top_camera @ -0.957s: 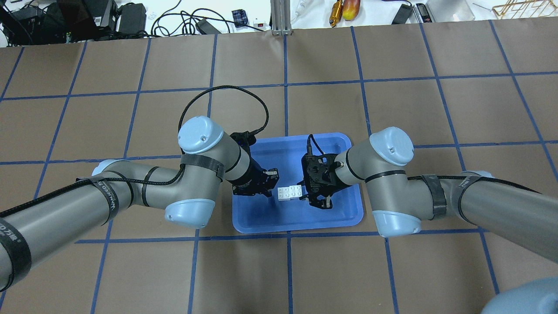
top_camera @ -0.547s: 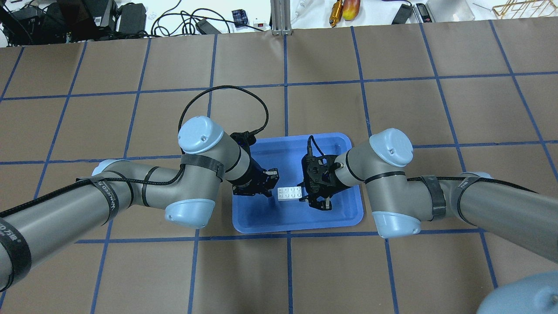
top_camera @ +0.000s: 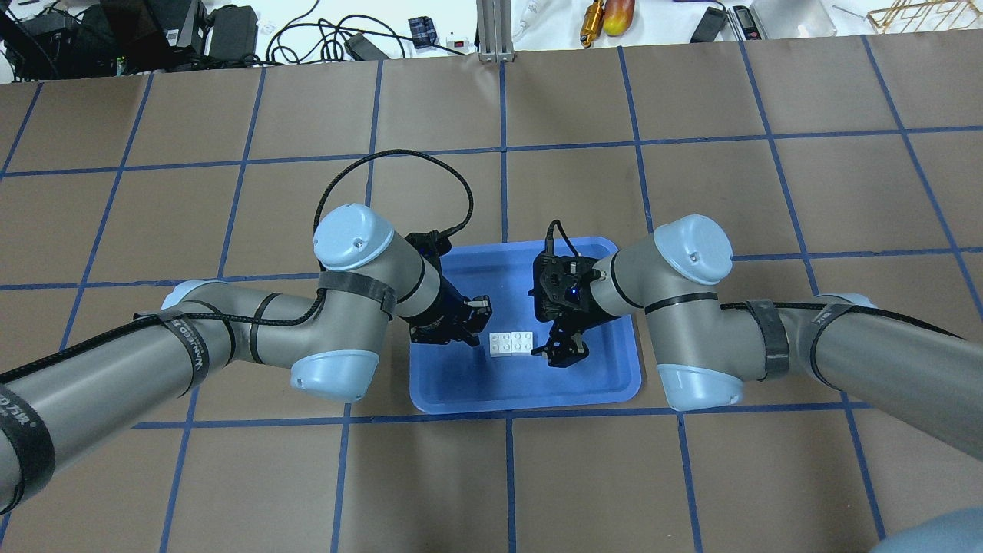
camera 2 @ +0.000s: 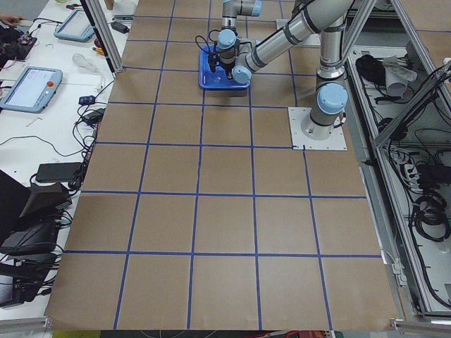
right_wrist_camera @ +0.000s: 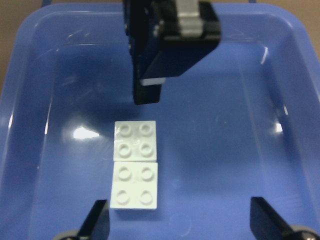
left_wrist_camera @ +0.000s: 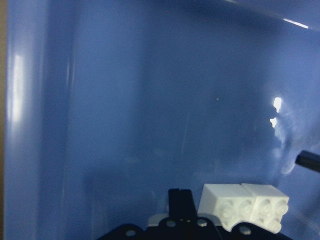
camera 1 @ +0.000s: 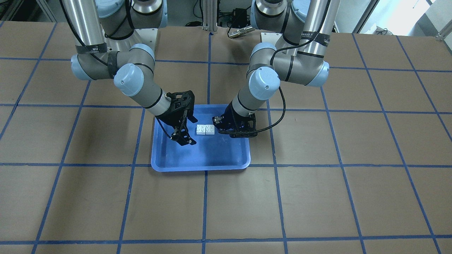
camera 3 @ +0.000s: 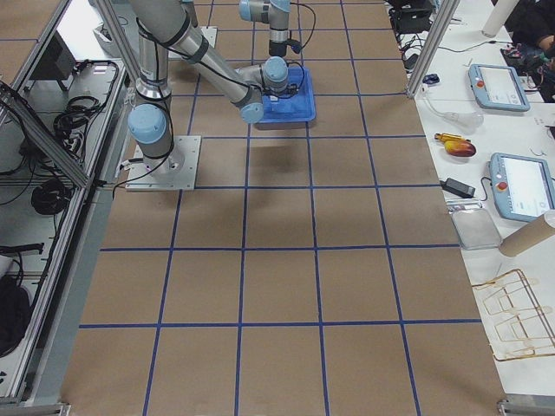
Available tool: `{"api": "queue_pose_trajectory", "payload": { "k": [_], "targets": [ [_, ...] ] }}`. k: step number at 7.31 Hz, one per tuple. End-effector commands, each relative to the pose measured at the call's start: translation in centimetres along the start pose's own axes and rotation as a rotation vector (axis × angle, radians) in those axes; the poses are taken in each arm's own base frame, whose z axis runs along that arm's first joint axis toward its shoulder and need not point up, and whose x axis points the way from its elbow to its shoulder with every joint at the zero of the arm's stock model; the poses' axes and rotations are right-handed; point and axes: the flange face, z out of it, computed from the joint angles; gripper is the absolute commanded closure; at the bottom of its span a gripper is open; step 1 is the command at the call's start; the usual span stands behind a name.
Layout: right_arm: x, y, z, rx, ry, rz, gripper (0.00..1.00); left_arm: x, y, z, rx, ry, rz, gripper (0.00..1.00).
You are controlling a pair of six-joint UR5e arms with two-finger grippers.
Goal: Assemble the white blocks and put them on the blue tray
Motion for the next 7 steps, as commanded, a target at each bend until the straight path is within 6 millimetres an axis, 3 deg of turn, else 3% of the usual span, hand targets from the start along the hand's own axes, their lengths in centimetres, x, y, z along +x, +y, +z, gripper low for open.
{"api": "queue_pose_trajectory", "payload": {
  "k": [1,4,7],
  "targets": [
    [2.6,-1.6,-2.7,-0.034,0.042,0.078,0.00,0.0,0.0,0.5,-0.011,-0.003,-0.015,0.99],
    [7.0,-4.6,-9.5,-0.170,0.030,0.249,0.00,0.5,0.3,0.8,-0.016,-0.004,-0.055,0.99],
    [12.7,-8.1,-20.2,-0.362,0.096,0.339,0.00,1.3,1.3,1.5,-0.028,-0.010,-0.059,0.99]
  ]
}}
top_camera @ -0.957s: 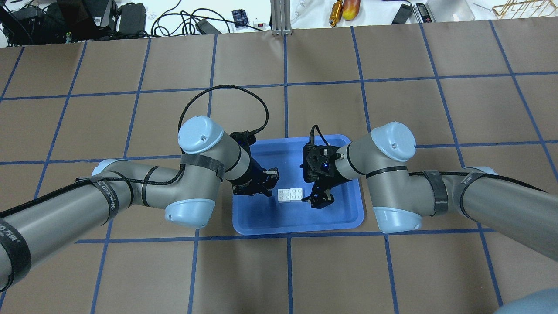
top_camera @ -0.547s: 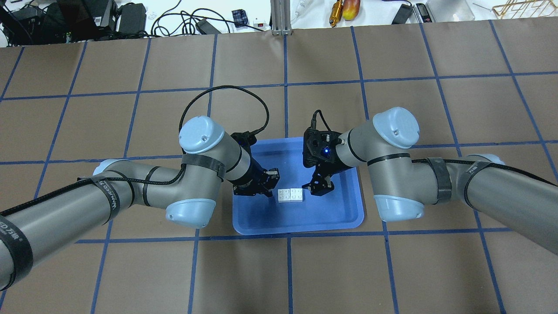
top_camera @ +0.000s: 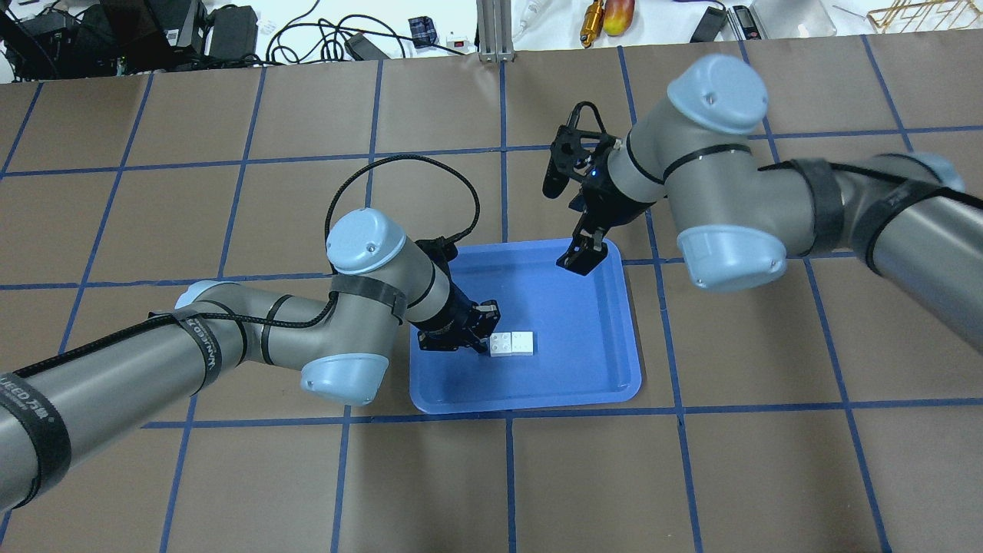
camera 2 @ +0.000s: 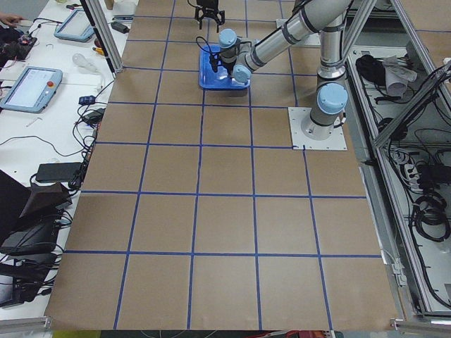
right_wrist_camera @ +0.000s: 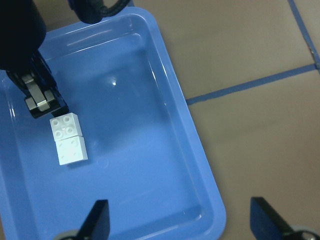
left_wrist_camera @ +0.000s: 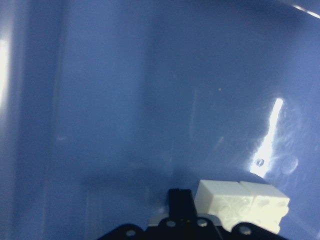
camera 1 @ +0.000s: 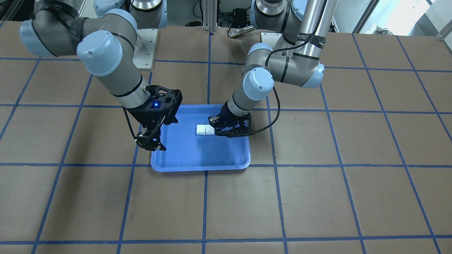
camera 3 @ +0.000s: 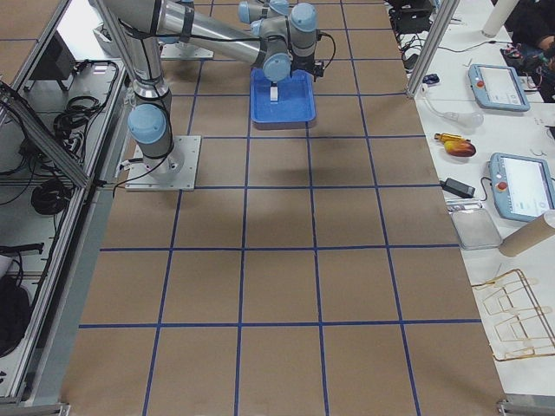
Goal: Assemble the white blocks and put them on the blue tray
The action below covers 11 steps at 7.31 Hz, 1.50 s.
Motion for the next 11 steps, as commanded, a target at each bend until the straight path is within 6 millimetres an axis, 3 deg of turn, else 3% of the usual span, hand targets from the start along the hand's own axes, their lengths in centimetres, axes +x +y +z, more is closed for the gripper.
{"api": "queue_pose_trajectory", "payload": {
  "k": [1,2,3,5,7,8,9,10,11],
  "targets": [
    [3.5,0.3,-8.3,-0.124,0.069,0.170,0.00,0.2,0.3,0.3,-0.005,-0.003,-0.009,0.99],
    [3.3,0.8,-11.9,-0.146,0.055,0.321,0.00,0.2,0.3,0.4,-0.007,-0.003,-0.011,0.99],
    [3.4,1.7,-14.0,-0.233,0.068,0.458,0.00,0.3,0.3,0.2,-0.003,-0.001,-0.008,0.98],
    [2.2,2.1,-16.6,-0.261,0.107,0.725,0.00,0.3,0.1,-0.1,0.006,0.002,0.001,0.97],
    [0.8,2.1,-18.7,-0.223,0.155,0.808,0.00,1.4,-0.8,-2.6,0.066,0.025,0.026,0.92],
    [1.1,1.6,-19.5,-0.148,0.213,0.975,0.00,1.4,-0.9,-3.1,0.073,0.028,0.027,0.91],
    [1.6,2.2,-19.1,-0.125,0.268,1.228,0.00,1.3,-1.2,-3.8,0.088,0.031,0.034,0.91],
    [1.7,2.5,-18.3,-0.126,0.279,1.302,0.00,0.5,-1.8,-5.4,0.164,-0.046,0.114,0.90],
    [1.8,3.0,-18.2,-0.142,0.289,1.314,0.00,0.5,-2.9,-8.4,0.240,-0.122,0.251,0.87]
  ]
}}
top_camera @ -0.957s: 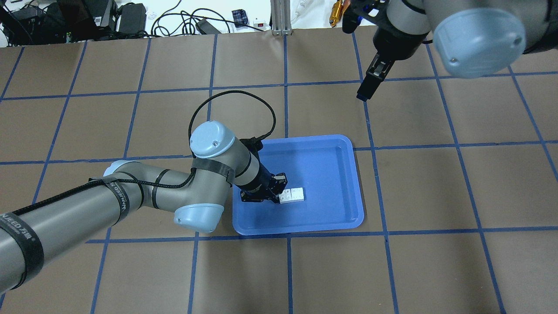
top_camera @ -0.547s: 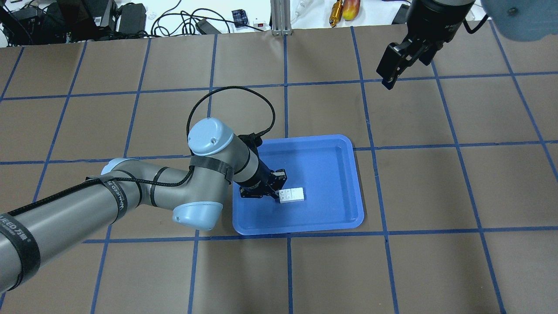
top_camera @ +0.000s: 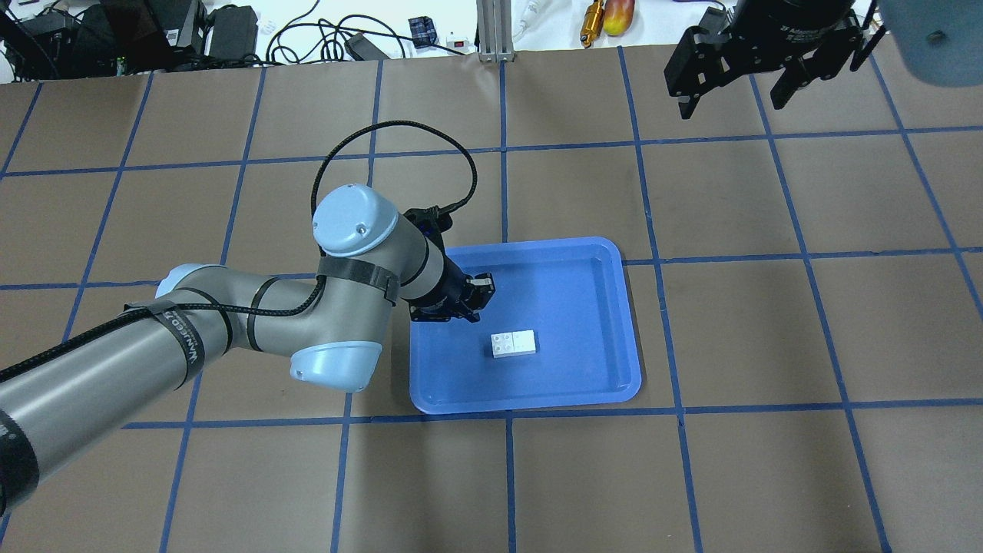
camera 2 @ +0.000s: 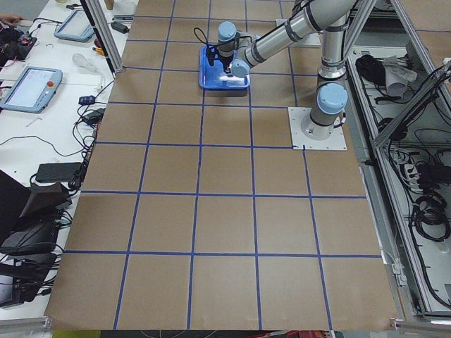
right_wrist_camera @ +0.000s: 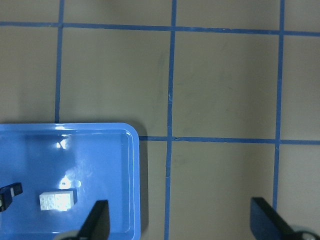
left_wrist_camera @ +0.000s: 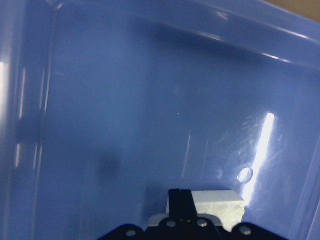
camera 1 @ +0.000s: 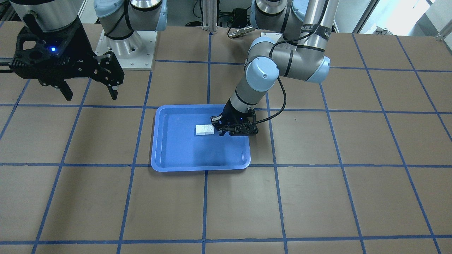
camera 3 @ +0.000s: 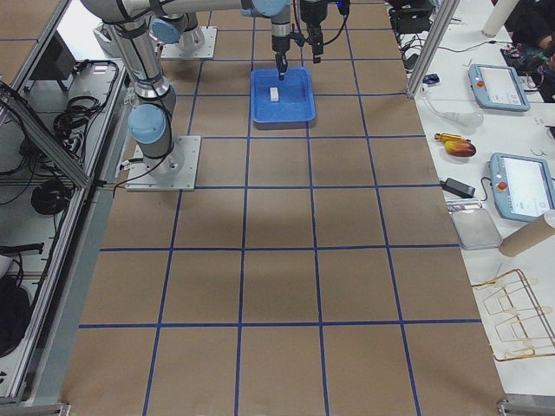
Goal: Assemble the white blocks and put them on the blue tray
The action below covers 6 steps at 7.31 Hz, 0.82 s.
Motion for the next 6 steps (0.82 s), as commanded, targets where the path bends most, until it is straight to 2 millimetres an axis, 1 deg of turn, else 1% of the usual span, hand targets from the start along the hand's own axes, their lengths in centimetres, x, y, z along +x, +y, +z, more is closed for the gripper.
{"api": "queue_pose_trajectory", "payload": {
  "k": [1,2,3,4,5,6],
  "targets": [
    [0.5,0.3,0.1,0.008,0.038,0.073,0.00,-2.1,-4.1,-6.0,0.058,-0.133,0.114,0.85],
    [0.5,0.3,0.1,0.007,0.040,0.079,0.00,-2.3,-5.8,-9.8,0.031,-0.152,0.127,0.85],
    [0.8,0.2,0.2,0.009,0.044,0.084,0.00,-1.9,-6.7,-13.8,-0.001,-0.174,0.136,0.84],
    [0.6,0.2,0.2,0.008,0.039,0.084,0.00,-2.6,-8.0,-18.1,-0.020,-0.214,0.139,0.84],
    [0.7,0.1,0.1,0.018,0.040,0.097,0.00,-4.1,-9.3,-22.4,-0.055,-0.220,0.138,0.84],
    [0.5,0.1,0.1,0.022,0.033,0.095,0.00,-5.6,-9.7,-26.5,-0.056,-0.222,0.121,0.78]
  ]
}}
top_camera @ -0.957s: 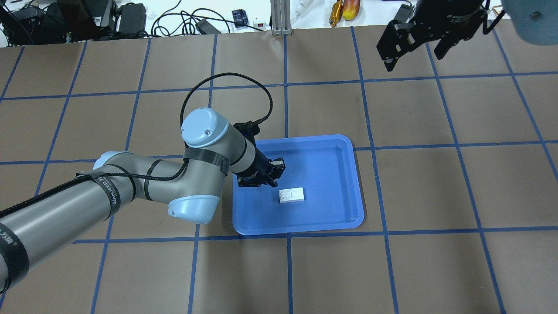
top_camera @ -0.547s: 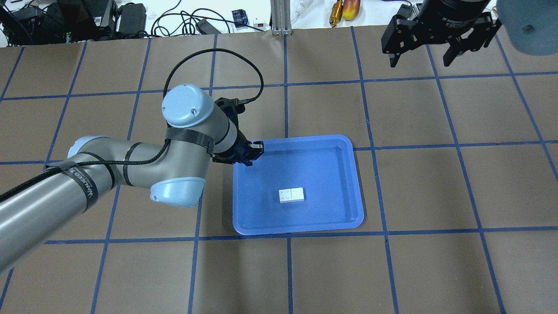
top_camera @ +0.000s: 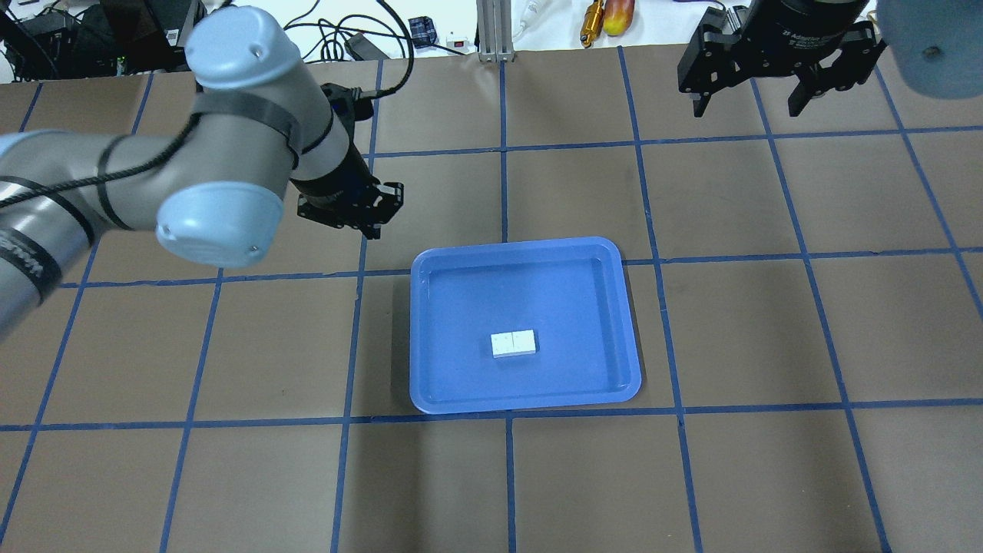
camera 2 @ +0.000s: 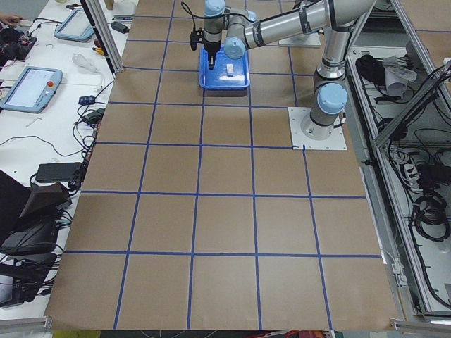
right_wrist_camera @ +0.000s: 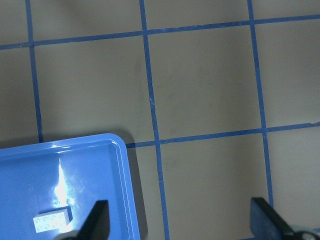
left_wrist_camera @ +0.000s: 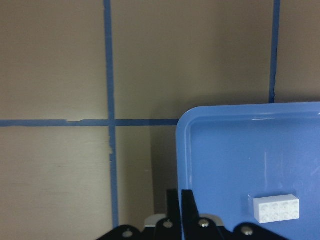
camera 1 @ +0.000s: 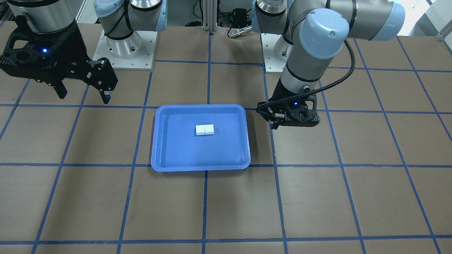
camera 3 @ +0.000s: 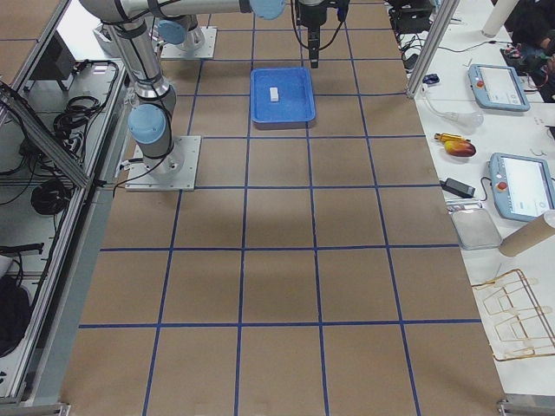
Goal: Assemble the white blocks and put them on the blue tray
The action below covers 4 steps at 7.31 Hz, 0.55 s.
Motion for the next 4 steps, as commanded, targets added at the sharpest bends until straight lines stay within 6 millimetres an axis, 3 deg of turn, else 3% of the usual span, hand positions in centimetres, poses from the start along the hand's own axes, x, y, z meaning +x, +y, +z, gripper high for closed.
{"api": "queue_pose_trajectory", "payload": {
  "k": [1,2,3,4],
  "targets": [
    [-0.1,-0.1,-1.1,0.024,-0.018,0.014,0.00,-4.0,1.0,-7.9,0.035,-0.010,-0.023,0.71],
    [-0.1,-0.1,-1.0,0.020,-0.014,0.014,0.00,-4.1,2.5,-10.1,0.076,-0.010,-0.025,0.61],
    [0.0,0.2,-1.5,0.019,-0.001,0.012,0.00,-4.5,2.9,-10.9,0.094,-0.004,-0.035,0.25],
    [0.1,0.8,-2.5,0.028,-0.004,0.012,0.00,-4.5,3.3,-9.8,0.071,-0.006,-0.032,0.00]
  ]
}}
